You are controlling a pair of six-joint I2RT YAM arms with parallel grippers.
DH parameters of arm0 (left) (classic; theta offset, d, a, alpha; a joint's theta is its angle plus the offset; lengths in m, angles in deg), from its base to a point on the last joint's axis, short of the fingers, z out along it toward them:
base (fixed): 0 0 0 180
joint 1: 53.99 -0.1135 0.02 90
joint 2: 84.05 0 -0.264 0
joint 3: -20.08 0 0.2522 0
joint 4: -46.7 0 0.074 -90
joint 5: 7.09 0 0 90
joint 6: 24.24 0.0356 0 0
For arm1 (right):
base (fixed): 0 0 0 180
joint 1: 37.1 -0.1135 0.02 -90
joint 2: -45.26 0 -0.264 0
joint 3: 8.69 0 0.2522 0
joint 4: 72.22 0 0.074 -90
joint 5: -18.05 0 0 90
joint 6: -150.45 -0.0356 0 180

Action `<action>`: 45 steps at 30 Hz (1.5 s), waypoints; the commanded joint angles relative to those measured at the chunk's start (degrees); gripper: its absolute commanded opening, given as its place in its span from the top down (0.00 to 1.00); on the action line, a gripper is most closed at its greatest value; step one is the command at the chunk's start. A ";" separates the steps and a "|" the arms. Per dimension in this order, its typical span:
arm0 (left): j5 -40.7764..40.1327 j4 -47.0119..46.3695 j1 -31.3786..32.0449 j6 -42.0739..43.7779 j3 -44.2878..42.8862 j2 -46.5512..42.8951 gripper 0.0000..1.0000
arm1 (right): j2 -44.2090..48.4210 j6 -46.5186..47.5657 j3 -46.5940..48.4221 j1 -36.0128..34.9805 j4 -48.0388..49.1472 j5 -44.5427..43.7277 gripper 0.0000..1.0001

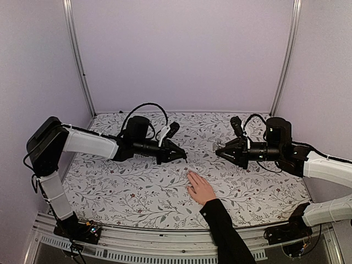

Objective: Paint the nails
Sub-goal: Paint the nail polish on the nail.

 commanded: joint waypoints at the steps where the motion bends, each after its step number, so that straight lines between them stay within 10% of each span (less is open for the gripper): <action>1: 0.45 0.80 0.95 0.64 -1.16 2.46 1.00 | 1.15 -0.25 -0.20 0.43 0.93 0.12 1.00; 45: -3.21 4.03 1.30 -1.12 -4.99 10.49 1.00 | 0.73 -0.34 -0.64 0.42 1.37 0.31 1.00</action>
